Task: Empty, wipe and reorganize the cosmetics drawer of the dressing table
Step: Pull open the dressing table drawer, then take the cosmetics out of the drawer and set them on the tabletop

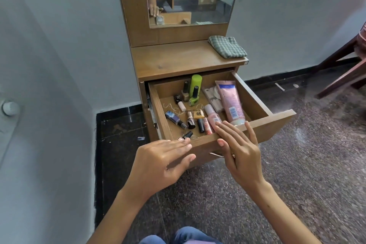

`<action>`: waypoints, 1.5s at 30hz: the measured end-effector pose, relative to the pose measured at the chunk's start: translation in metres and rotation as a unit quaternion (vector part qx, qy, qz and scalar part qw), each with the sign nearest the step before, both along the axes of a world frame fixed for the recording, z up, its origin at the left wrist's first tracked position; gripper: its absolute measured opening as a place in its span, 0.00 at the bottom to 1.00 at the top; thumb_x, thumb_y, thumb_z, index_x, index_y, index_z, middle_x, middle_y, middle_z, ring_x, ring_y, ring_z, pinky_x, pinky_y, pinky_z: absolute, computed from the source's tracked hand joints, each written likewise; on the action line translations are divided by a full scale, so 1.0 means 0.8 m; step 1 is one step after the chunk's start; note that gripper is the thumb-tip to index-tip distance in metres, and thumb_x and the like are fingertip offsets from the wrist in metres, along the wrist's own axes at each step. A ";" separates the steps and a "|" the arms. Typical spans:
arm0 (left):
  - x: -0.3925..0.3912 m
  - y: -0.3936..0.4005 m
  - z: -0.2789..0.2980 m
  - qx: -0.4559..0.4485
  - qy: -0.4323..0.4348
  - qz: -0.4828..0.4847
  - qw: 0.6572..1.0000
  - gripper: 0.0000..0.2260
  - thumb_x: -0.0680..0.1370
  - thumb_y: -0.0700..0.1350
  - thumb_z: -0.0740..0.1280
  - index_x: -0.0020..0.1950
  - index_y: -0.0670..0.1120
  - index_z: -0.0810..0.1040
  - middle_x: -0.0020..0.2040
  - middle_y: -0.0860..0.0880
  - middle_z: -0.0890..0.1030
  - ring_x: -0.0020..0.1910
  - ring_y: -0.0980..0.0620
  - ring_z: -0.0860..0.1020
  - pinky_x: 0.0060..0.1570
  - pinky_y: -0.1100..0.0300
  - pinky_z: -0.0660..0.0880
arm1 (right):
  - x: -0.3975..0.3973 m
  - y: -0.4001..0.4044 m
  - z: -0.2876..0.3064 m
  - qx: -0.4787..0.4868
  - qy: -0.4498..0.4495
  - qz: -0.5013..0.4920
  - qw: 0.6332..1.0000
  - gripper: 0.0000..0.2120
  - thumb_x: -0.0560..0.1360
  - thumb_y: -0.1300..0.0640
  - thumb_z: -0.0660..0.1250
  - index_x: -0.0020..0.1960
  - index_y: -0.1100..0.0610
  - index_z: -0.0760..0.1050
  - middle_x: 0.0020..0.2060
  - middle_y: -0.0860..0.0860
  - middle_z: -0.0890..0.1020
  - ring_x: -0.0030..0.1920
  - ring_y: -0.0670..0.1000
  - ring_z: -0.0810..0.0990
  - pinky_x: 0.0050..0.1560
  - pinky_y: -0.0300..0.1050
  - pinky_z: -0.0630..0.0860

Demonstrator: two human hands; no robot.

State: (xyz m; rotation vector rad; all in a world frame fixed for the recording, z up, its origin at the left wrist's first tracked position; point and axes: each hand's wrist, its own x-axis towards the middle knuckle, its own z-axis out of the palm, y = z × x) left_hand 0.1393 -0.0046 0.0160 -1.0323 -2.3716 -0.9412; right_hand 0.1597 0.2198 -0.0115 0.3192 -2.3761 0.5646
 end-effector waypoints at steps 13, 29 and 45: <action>-0.102 -0.035 0.028 -0.055 -0.068 0.080 0.993 0.22 0.79 0.60 0.53 0.65 0.50 0.75 0.65 0.54 0.74 0.69 0.62 0.64 0.69 0.70 0.52 | -0.113 -0.027 0.076 0.045 -0.004 0.090 0.995 0.18 0.81 0.49 0.56 0.51 0.57 0.82 0.61 0.50 0.79 0.58 0.47 0.79 0.53 0.47 0.79; -0.188 0.010 0.021 -0.222 -0.062 0.045 0.972 0.10 0.74 0.52 0.68 0.53 0.53 0.82 0.52 0.54 0.80 0.54 0.53 0.73 0.56 0.60 0.65 | -0.229 0.004 0.059 0.259 -0.218 0.160 0.927 0.17 0.78 0.43 0.56 0.53 0.50 0.80 0.45 0.46 0.84 0.42 0.49 0.83 0.37 0.47 0.79; -0.226 0.064 0.031 -0.469 -0.041 -0.023 0.882 0.14 0.71 0.52 0.70 0.55 0.49 0.80 0.57 0.49 0.74 0.57 0.49 0.67 0.54 0.55 0.62 | -0.224 0.018 0.055 0.111 -0.170 0.148 0.968 0.16 0.78 0.44 0.56 0.51 0.49 0.81 0.42 0.43 0.84 0.39 0.43 0.82 0.36 0.40 0.79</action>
